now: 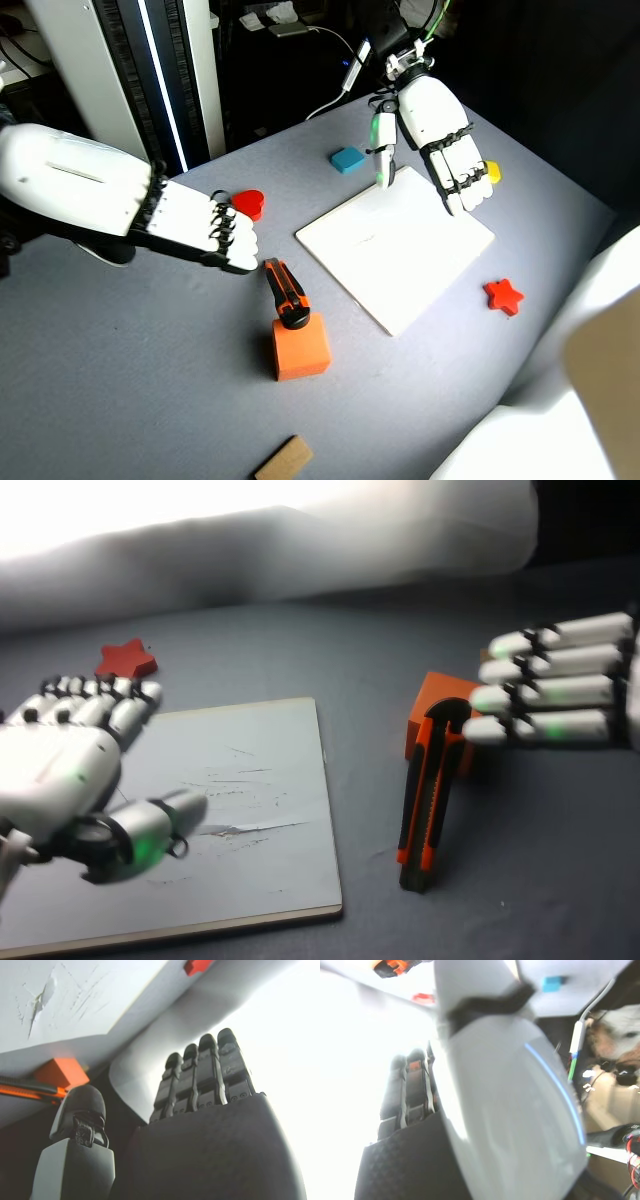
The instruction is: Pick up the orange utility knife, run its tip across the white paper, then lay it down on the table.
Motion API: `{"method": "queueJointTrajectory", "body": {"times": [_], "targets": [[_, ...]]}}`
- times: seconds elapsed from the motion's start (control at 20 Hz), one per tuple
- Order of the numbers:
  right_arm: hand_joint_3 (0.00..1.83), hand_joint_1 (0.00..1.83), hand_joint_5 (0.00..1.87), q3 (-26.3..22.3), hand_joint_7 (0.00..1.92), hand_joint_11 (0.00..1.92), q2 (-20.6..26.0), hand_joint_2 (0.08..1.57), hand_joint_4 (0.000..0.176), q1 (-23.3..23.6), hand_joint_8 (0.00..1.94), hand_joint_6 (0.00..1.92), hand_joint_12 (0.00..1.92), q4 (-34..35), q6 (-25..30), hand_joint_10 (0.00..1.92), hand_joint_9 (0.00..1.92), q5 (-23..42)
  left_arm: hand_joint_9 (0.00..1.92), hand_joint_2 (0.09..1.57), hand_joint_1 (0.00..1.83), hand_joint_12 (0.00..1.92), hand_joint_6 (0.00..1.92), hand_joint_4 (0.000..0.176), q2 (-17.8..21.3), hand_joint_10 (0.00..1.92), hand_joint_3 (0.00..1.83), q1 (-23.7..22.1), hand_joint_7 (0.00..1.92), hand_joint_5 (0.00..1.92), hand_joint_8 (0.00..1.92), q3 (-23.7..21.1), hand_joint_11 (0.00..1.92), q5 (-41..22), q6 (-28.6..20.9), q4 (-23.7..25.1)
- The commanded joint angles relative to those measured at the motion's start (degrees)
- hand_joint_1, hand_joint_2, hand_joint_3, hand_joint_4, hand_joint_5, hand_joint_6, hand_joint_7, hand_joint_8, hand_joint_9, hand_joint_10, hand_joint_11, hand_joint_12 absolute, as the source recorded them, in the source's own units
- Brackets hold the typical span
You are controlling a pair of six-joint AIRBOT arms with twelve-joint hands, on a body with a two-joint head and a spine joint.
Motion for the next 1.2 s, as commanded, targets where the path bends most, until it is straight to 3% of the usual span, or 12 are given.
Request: {"method": "queueJointTrajectory", "body": {"times": [0.0,0.25,0.55,0.75,0.9,1.1,1.15], "targets": [[0.0,1.07,0.0,0.69,0.0,0.0,-0.68,1.06,0.0,1.0,0.0,0.0,0.0,-0.77,2.55,0.0,0.0,0.36,0.03,1.3,0.1,0.0,0.0,0.011,-0.24,0.01,0.0,-0.08,0.0,0.0,0.0,0.45,0.0,-4.68,0.05,2.97],[0.0,1.03,0.0,5.0,0.0,0.0,-9.52,1.08,0.0,1.65,0.0,0.0,0.0,-11.58,13.18,0.0,0.0,-2.63,0.04,1.3,0.11,0.01,0.0,0.008,-2.1,0.0,0.0,-0.27,0.0,0.0,0.0,0.84,0.01,-4.7,-0.18,3.48],[0.01,1.05,0.0,10.46,0.0,0.0,-18.13,1.08,0.0,0.5,0.0,0.0,0.0,-11.67,13.18,0.0,0.0,-6.77,0.02,1.31,0.1,0.0,0.0,0.014,-2.22,0.0,0.0,0.33,0.0,0.0,0.0,0.91,0.01,-5.19,-1.19,3.4],[0.01,1.02,0.0,11.95,0.0,0.0,-21.54,1.1,0.0,-1.26,0.0,0.0,0.0,-11.68,13.37,0.0,0.0,-9.13,0.01,1.31,0.08,0.0,0.0,0.007,-2.56,0.0,0.0,1.66,0.0,0.0,0.0,1.17,0.0,-6.46,-2.24,3.29],[0.0,1.04,0.0,12.42,0.0,0.0,-23.24,1.08,0.0,-2.99,0.0,0.0,0.0,-11.66,13.37,0.0,0.0,-11.47,0.04,1.31,0.11,0.01,0.0,0.014,-2.6,0.01,0.0,1.75,0.0,0.0,0.0,1.37,0.01,-6.49,-2.34,3.36],[0.01,1.03,0.0,14.58,0.0,0.0,-26.28,1.1,0.0,-3.98,0.0,0.0,0.0,-11.65,12.9,0.0,0.0,-11.6,0.04,1.31,0.06,0.01,0.0,0.008,-2.66,0.01,0.0,1.75,0.0,0.0,0.0,1.37,0.01,-6.54,-2.28,3.48],[0.01,1.03,0.0,15.03,0.0,0.0,-26.97,1.11,0.0,-4.1,0.0,0.0,0.0,-11.65,12.24,0.0,0.0,-11.82,0.03,1.31,0.08,0.01,0.0,0.014,-2.68,0.0,0.0,1.75,0.0,0.0,0.0,1.37,0.0,-6.54,-2.26,3.53]]}}
